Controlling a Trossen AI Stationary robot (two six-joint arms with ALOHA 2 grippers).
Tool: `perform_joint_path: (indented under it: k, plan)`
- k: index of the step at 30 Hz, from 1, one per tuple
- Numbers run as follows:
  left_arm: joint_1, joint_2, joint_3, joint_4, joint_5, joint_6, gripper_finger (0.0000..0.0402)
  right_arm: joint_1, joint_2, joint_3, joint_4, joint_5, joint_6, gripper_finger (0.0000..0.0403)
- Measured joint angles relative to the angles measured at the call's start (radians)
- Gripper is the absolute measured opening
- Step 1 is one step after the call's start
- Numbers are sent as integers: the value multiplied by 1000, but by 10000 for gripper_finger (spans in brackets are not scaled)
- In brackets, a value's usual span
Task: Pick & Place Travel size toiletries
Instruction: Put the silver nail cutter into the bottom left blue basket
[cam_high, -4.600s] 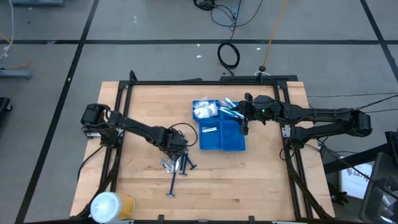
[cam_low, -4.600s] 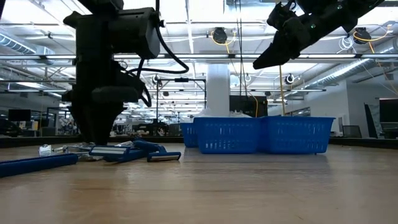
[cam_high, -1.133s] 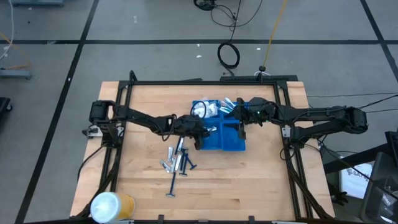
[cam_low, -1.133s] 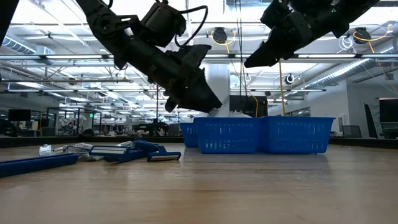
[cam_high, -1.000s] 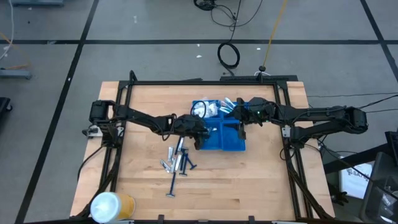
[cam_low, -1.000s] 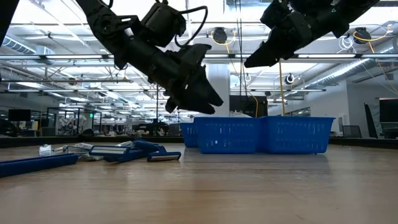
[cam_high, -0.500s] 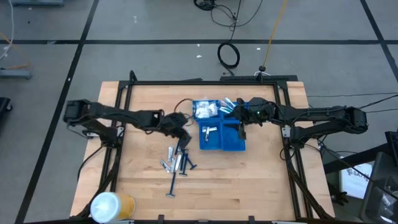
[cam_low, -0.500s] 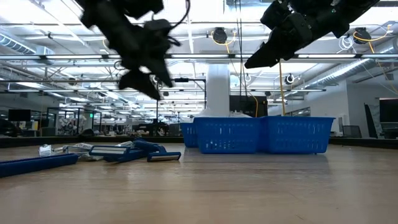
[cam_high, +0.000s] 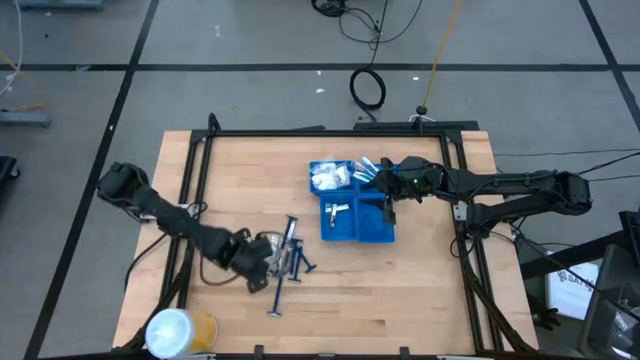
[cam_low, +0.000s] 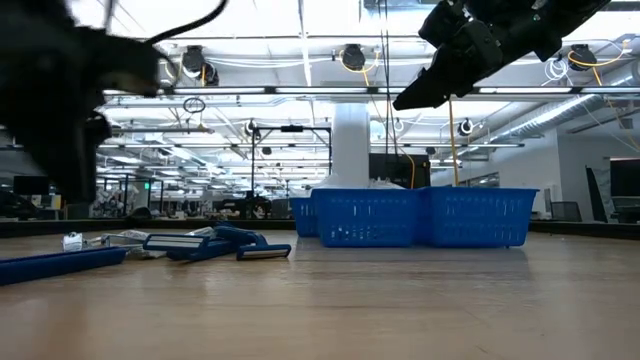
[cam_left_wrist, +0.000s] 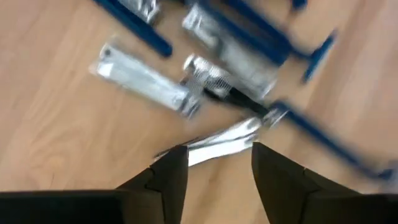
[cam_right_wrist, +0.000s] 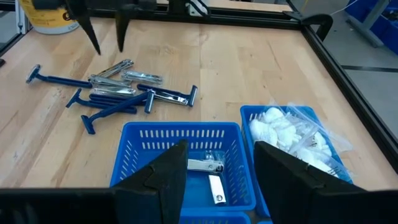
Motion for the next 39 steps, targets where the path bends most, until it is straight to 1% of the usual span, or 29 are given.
perform_joint_path:
  k: [2,5,10,13,18,22,26,28,30,32,35,39]
  plan:
    - [-45,1,-34,-1,-51,33,155,0,0,0,0,0,1,171]
    - [-81,0,-79,9,-99,50,134,1,0,0,1,0,8,171]
    - [-67,0,-129,54,-142,56,113,2,0,0,9,0,9,171]
    - [-53,0,-142,94,-134,120,112,2,0,0,8,0,9,171]
    - [-14,0,-146,138,-37,300,126,2,0,0,8,0,9,171]
    - [11,0,-146,152,-29,434,141,2,0,0,8,0,9,171]
    - [42,6,-146,148,-29,490,151,2,0,0,8,0,9,171]
    - [60,15,-145,144,-29,485,152,2,0,0,8,0,9,171]
    - [78,25,-145,140,-36,444,152,2,0,0,8,0,8,171]
    - [99,42,-144,144,-51,371,152,2,0,0,8,0,7,171]
    - [132,56,-145,148,-103,258,152,2,0,0,7,0,7,171]
    - [179,61,-145,144,-121,110,152,2,0,0,7,0,6,171]
